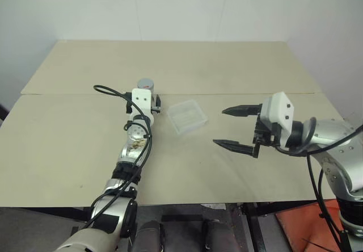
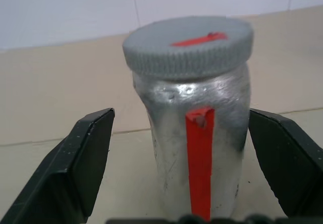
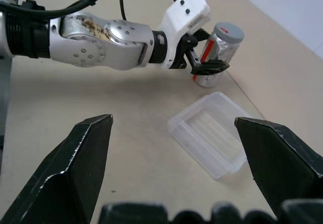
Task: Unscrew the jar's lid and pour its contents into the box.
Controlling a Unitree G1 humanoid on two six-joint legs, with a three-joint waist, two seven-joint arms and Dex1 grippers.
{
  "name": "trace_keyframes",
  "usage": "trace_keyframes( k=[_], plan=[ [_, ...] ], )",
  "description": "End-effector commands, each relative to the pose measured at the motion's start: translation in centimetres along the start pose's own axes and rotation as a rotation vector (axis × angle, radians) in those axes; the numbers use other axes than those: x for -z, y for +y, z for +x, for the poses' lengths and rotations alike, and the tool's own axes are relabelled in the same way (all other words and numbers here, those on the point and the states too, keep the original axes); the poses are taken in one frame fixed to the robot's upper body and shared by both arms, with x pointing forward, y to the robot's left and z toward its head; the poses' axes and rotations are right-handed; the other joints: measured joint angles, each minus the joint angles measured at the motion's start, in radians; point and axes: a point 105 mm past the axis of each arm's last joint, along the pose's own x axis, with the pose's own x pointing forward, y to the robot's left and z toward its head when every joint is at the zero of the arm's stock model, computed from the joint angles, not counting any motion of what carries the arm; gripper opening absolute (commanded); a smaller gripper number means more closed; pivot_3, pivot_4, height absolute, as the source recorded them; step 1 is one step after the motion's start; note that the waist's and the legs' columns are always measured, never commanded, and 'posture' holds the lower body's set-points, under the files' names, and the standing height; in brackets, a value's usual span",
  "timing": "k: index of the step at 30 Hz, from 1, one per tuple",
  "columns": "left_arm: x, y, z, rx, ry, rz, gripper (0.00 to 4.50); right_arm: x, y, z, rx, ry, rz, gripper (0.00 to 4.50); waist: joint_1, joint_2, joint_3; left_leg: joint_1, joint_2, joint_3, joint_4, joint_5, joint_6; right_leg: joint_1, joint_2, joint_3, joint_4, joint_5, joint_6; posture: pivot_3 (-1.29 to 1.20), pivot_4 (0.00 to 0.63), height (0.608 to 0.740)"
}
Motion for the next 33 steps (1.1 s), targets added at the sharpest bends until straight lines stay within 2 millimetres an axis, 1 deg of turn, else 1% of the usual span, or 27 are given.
trace_keyframes(
  k=[1, 8, 15, 17, 19, 23, 24, 30, 32, 33],
  plan=[
    [-1.9, 0.2, 1.0, -0.041, -0.060, -0.063, 4.48, -1.7, -0.2, -0.8, 0.029, -0.047, -0.062, 4.50, 0.000, 0.000, 0.000, 0.000, 0.000, 0.000, 0.000, 0.000, 0.000, 0.000, 0.000, 0.000, 0.000, 0.000, 0.000, 0.00, 0.150, 0.740],
    [-2.6, -0.7, 1.6, -0.025, -0.090, -0.060, 4.48, -2.0, 0.1, -1.2, 0.023, -0.047, -0.063, 4.50, 0.000, 0.000, 0.000, 0.000, 0.000, 0.000, 0.000, 0.000, 0.000, 0.000, 0.000, -0.001, 0.000, 0.000, 0.000, 0.00, 0.150, 0.740],
    [-2.8, -1.4, 1.9, -0.028, -0.095, -0.066, 4.48, -2.0, 0.3, -1.4, 0.022, -0.043, -0.060, 4.50, 0.000, 0.000, 0.000, 0.000, 0.000, -0.001, 0.000, 0.000, 0.000, 0.000, 0.000, -0.001, 0.000, 0.000, 0.000, 0.00, 0.150, 0.740],
    [-3.0, -1.5, 2.0, -0.034, -0.097, -0.071, 4.08, -2.0, 0.4, -1.5, 0.020, -0.043, -0.060, 4.50, 0.000, -0.001, 0.000, 0.000, 0.000, -0.001, 0.000, 0.000, 0.000, 0.000, 0.000, -0.001, 0.000, 0.000, 0.000, 0.00, 0.150, 0.740],
    [-3.1, -1.6, 2.1, -0.033, -0.100, -0.073, 3.55, -2.0, 0.5, -1.4, 0.018, -0.044, -0.060, 4.50, 0.000, -0.001, 0.000, -0.001, 0.000, -0.001, 0.000, 0.000, 0.000, 0.000, 0.000, -0.001, 0.000, 0.000, 0.000, 0.00, 0.150, 0.740],
    [-2.9, -1.7, 2.0, -0.030, -0.102, -0.073, 2.19, -2.3, 0.8, -1.2, 0.007, -0.058, -0.063, 4.50, 0.000, -0.001, 0.000, 0.000, 0.000, -0.001, 0.000, 0.000, 0.000, 0.000, 0.000, -0.001, 0.000, 0.000, 0.000, 0.00, 0.150, 0.740],
    [-2.9, -1.7, 2.0, -0.030, -0.102, -0.073, 1.98, -2.5, 0.9, -1.1, 0.001, -0.065, -0.063, 4.50, 0.000, -0.001, 0.000, 0.000, 0.000, -0.001, 0.000, 0.000, 0.000, 0.000, 0.000, -0.001, 0.000, 0.000, 0.000, 0.00, 0.150, 0.740],
    [-2.9, -1.1, 1.9, -0.021, -0.104, -0.070, 1.99, -2.8, 1.5, -0.5, -0.030, -0.090, -0.058, 4.50, 0.000, -0.001, 0.000, 0.000, 0.000, -0.001, 0.000, 0.000, 0.000, 0.000, 0.000, -0.001, 0.000, 0.000, 0.000, 0.00, 0.150, 0.740],
    [-3.3, -0.8, 1.8, 0.040, -0.125, -0.045, 1.99, -3.0, 1.6, 0.1, -0.046, -0.109, -0.060, 4.50, -0.002, -0.001, 0.000, 0.000, 0.000, -0.001, 0.000, 0.000, 0.000, 0.000, 0.000, -0.001, 0.000, 0.000, 0.000, 0.00, 0.150, 0.740],
    [-3.8, -0.6, 1.5, 0.106, -0.141, -0.030, 1.99, -3.2, 1.7, 0.5, -0.054, -0.120, -0.064, 4.50, -0.008, -0.001, 0.000, 0.000, 0.000, -0.001, 0.000, 0.000, 0.000, 0.000, 0.000, -0.001, 0.000, 0.000, 0.000, 0.00, 0.150, 0.740]
  ],
)
